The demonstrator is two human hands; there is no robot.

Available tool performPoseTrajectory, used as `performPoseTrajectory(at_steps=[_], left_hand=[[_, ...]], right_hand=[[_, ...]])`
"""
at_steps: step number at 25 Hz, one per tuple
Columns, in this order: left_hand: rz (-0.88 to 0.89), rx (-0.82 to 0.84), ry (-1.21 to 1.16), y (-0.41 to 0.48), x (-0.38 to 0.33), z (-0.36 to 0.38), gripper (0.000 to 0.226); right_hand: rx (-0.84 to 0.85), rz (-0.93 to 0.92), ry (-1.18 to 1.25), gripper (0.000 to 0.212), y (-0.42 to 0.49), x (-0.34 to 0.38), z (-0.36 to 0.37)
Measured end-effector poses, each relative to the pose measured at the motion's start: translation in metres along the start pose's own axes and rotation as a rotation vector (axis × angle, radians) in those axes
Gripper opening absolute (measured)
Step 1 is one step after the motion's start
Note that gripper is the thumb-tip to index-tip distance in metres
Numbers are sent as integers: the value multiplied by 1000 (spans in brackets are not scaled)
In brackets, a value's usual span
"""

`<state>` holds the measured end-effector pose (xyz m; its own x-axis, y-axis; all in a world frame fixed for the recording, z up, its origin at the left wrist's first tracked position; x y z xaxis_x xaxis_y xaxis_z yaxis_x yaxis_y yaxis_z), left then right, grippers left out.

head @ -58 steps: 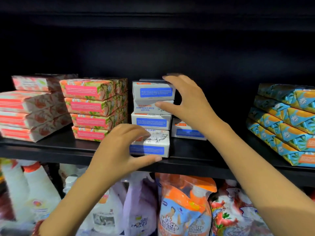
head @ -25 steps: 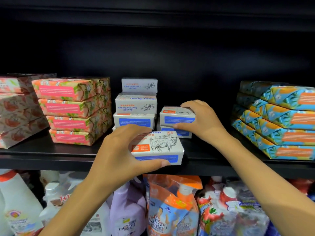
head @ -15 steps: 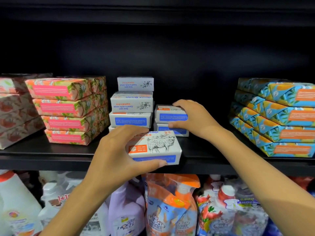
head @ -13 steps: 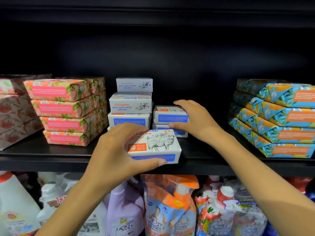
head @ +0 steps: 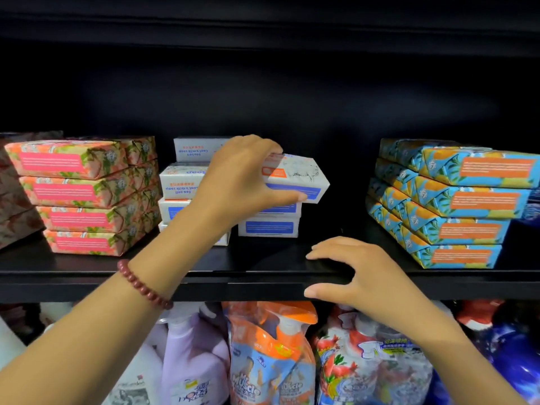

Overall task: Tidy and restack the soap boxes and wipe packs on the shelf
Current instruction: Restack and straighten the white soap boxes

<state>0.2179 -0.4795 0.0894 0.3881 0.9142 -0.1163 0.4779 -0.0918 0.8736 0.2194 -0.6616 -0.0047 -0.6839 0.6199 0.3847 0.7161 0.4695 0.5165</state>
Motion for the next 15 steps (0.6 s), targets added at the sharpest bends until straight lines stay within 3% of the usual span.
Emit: performPoseTrajectory(at_steps=[8,15], left_hand=[[-37,158,191,8,10,27,72],[12,77,189,-6,14,18,39]], right_hand=[[-11,-1,-73,57,-5,-3,3],[-12,11,-94,59,-6,-3,4]])
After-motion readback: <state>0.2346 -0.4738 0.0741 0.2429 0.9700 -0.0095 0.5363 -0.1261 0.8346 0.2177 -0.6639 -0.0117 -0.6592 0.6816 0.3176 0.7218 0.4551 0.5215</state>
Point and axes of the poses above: each hand's wrist, its own y-axis towards the middle knuckle, its own z-axis out of the palm, x = y × z, the point moved 4 cm from there along y, towards the middle knuckle, and after that the axes turned 8 degrees about -x, right-handed, at the moved point
